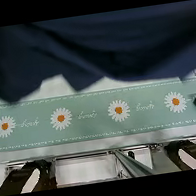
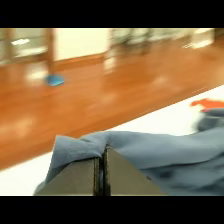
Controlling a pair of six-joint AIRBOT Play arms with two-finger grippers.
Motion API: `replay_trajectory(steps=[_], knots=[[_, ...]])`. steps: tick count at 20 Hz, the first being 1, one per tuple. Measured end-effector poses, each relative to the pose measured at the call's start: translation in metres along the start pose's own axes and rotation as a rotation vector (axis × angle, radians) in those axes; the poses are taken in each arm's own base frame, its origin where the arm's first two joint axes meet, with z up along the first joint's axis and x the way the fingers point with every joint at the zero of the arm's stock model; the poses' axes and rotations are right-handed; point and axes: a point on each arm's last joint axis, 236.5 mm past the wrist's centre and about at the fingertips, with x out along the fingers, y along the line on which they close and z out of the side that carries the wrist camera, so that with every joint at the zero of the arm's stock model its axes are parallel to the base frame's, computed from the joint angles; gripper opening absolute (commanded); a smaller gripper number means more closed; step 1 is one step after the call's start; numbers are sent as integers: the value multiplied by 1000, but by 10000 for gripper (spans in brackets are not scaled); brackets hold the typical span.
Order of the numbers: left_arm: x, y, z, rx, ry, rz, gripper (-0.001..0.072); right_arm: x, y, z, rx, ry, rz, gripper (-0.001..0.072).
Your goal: Fold the shirts.
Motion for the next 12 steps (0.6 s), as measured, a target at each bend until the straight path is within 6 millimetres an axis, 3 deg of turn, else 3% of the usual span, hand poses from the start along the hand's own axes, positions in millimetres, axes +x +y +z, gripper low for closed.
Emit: replay_trajectory(steps=[2,5,8,12], knots=[[-20,9,-24,-6,82,87,24,-9,5,-29,29,63,-2,21],[-28,25,-80,-76,256,161,24,6,8,-89,113,219,29,21],[-13,42,-157,-187,467,178,25,43,3,-156,224,380,61,21],[28,70,-280,-378,711,184,25,117,-20,-241,378,540,62,21]])
